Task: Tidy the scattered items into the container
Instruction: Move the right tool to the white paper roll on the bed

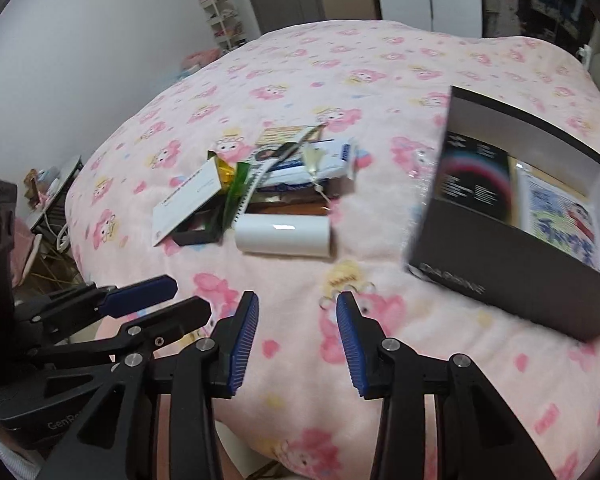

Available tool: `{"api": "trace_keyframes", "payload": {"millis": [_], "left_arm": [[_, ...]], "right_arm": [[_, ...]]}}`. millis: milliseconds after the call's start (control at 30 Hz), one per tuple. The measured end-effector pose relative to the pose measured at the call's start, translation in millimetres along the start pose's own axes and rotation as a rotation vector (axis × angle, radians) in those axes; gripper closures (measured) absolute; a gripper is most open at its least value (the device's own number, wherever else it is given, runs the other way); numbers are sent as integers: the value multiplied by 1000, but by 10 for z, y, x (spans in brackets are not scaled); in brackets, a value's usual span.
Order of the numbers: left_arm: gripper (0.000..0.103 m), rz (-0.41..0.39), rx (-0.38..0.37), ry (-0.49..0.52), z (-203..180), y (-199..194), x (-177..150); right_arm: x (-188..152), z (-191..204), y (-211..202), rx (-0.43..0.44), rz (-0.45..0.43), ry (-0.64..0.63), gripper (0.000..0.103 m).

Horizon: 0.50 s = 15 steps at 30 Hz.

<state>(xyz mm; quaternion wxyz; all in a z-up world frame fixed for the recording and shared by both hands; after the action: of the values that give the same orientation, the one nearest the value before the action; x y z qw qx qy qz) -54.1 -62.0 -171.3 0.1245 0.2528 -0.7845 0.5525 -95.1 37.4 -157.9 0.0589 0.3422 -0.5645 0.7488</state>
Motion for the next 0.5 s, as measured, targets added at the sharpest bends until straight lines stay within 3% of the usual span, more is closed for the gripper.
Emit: {"api": "trace_keyframes", "payload": {"millis": [267, 400, 500], "left_arm": [[63, -8, 12, -113, 425, 340, 130], [64, -104, 13, -227, 580, 526, 402], [64, -142, -19, -249, 563, 673, 518]], "right_arm": [[30, -174, 471, -15, 73, 46, 66], [175, -221, 632, -1, 64, 51, 66], [268, -297, 753, -19, 59, 73, 66]]}}
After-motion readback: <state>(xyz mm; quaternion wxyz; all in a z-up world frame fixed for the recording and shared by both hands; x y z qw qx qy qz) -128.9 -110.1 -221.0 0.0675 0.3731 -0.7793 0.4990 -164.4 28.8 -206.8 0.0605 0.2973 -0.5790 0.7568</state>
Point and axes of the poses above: each gripper's, at about its wrist camera, not at the fingertips, and y roughly the way its jaws point, z to its left, x to its top, the point moved 9 cm from there along y, roughly the way its jaws point, and after that the axes turned 8 degrees about -y, right-handed, at the moved point
